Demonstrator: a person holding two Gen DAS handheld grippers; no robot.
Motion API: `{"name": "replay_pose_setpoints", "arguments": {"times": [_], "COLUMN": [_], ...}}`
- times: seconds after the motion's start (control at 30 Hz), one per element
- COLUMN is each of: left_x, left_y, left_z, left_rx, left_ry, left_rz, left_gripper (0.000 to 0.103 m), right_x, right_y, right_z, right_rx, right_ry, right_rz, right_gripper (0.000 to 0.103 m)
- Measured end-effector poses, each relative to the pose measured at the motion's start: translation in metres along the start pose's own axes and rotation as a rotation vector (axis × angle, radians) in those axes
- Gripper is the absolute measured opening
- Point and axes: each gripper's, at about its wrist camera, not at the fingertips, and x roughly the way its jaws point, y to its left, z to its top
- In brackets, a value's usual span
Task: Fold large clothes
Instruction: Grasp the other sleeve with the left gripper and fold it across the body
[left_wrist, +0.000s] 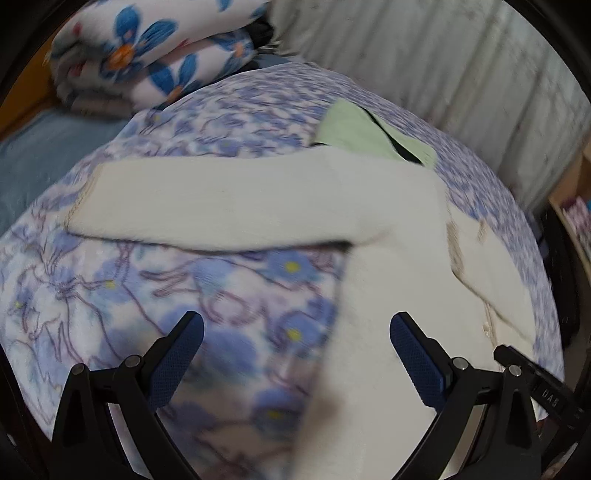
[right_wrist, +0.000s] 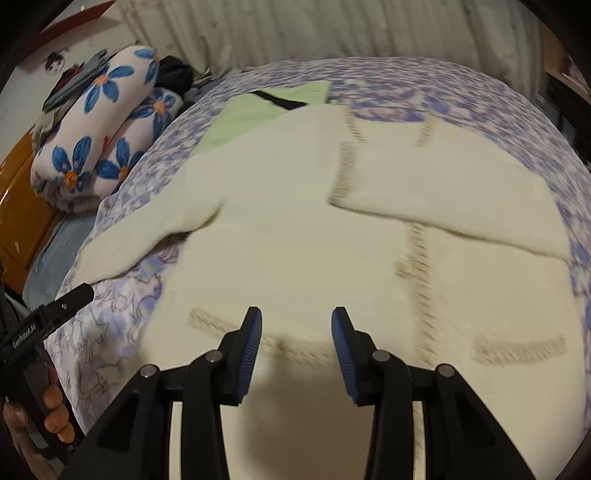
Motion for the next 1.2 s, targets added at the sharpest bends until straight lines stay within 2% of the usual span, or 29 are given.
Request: {"name": "replay_pose_setpoints", "arguments": {"times": [0.23, 0.3, 0.43, 0.53, 0.63, 0.67, 0.7, 0.73, 0.8, 0.9, 1.07, 1.2], "left_x": [0.036, 0.048, 0.067, 0.080, 0.090, 0.094, 0.096, 0.098, 0.094, 0.072, 0.032, 0.021], "left_y": [0.088, 0.112, 0.149, 0.168, 0.179, 0.180, 0.183, 0.182, 0.174, 0.138, 0.029, -0.068], "left_z": [0.022, 0.026, 0.036, 0.046, 0.059, 0.064, 0.069, 0.073, 0.084, 0.100, 0.123, 0.117], "left_rx": [-0.216, -0.284, -0.394, -0.454, -0.487, -0.490, -0.486, -0.478, -0.445, -0.334, -0.094, 0.104], "left_ry": [0.001, 0.008, -0.006, -0.021, -0.032, -0.033, -0.037, -0.036, -0.058, -0.148, -0.259, -0.262], "left_rz": [-0.049, -0.067, -0.110, -0.111, -0.062, -0.034, 0.007, 0.024, 0.047, 0.082, -0.017, -0.147], "left_gripper": [0.096, 0.091, 0.086, 0.077, 0.057, 0.038, 0.014, 0.012, 0.007, 0.006, 0.006, 0.006], "right_x": [0.044, 0.056, 0.076, 0.085, 0.089, 0.089, 0.089, 0.088, 0.087, 0.081, 0.065, 0.048], "right_y": [0.053, 0.065, 0.086, 0.096, 0.098, 0.097, 0.095, 0.093, 0.086, 0.072, 0.040, 0.006], "right_z": [0.022, 0.028, 0.036, 0.035, 0.032, 0.031, 0.030, 0.028, 0.026, 0.023, 0.021, 0.020], "right_rx": [-0.077, -0.091, -0.112, -0.128, -0.136, -0.136, -0.135, -0.130, -0.115, -0.092, -0.029, 0.041], "right_ry": [0.020, 0.023, 0.034, 0.048, 0.062, 0.063, 0.062, 0.063, 0.065, 0.061, 0.032, -0.006], "right_rz": [0.013, 0.020, 0.035, 0.044, 0.052, 0.052, 0.052, 0.051, 0.056, 0.058, 0.061, 0.050], "right_gripper": [0.039, 0.039, 0.039, 0.039, 0.039, 0.039, 0.039, 0.039, 0.039, 0.039, 0.039, 0.039]}}
